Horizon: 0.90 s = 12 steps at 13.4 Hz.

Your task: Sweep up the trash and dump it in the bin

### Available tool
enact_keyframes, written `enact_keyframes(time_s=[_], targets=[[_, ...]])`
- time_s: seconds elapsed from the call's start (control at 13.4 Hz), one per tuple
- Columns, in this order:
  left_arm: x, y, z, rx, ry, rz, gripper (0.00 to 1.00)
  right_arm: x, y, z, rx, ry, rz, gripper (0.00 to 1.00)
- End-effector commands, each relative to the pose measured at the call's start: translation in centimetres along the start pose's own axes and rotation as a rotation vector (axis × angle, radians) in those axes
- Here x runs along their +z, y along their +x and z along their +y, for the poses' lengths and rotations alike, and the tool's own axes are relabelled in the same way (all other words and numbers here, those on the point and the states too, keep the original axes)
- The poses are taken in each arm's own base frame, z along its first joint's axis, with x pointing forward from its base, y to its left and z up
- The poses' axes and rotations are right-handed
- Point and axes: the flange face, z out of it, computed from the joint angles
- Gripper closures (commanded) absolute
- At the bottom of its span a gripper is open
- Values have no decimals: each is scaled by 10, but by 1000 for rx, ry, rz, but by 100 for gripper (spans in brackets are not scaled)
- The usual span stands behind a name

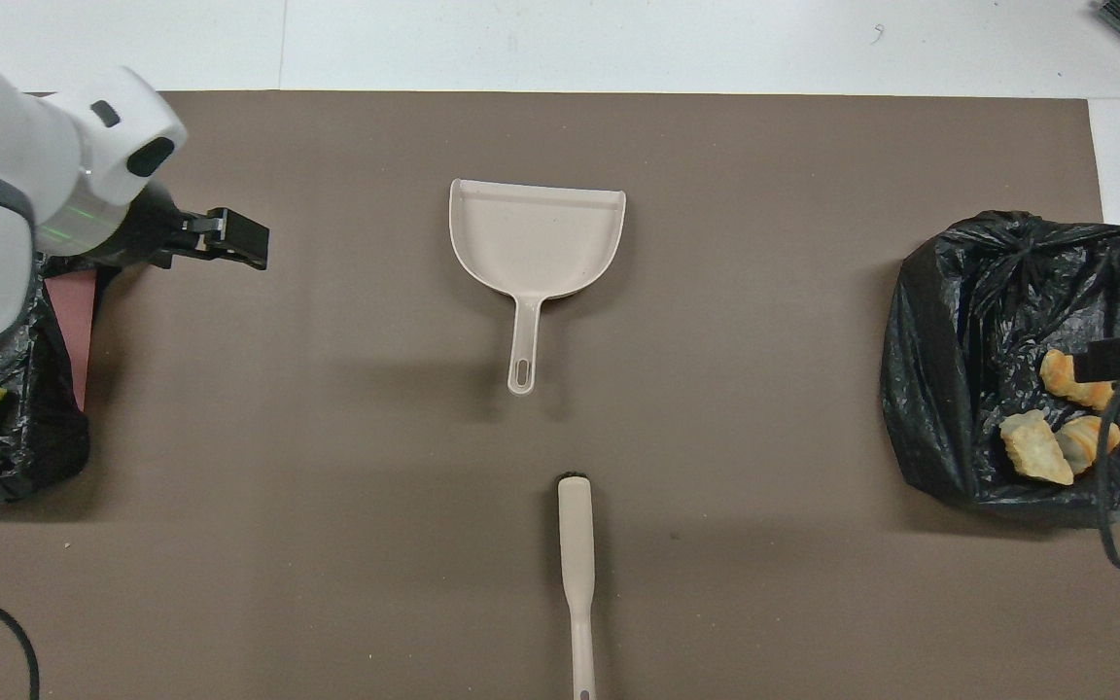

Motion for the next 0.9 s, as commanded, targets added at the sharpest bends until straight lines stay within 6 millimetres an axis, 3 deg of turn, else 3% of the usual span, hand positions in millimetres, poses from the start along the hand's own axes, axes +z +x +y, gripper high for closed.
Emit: enact_keyframes(time_s=[0.0,0.3,0.67,0.82], targets=[[-23,-16,-46,6,1,-18,0,0,-3,2,-27,-11,10,0],[-49,-35,-75,-52,9,-16,0,0,-3,2,-26,-9,7,0],[-84,-62,-81,-38,87,-39,0,1,-4,-1,-20,24,4,0],[-88,-67,-83,-38,94,-69,0,1,-3,1,-20,22,6,0]])
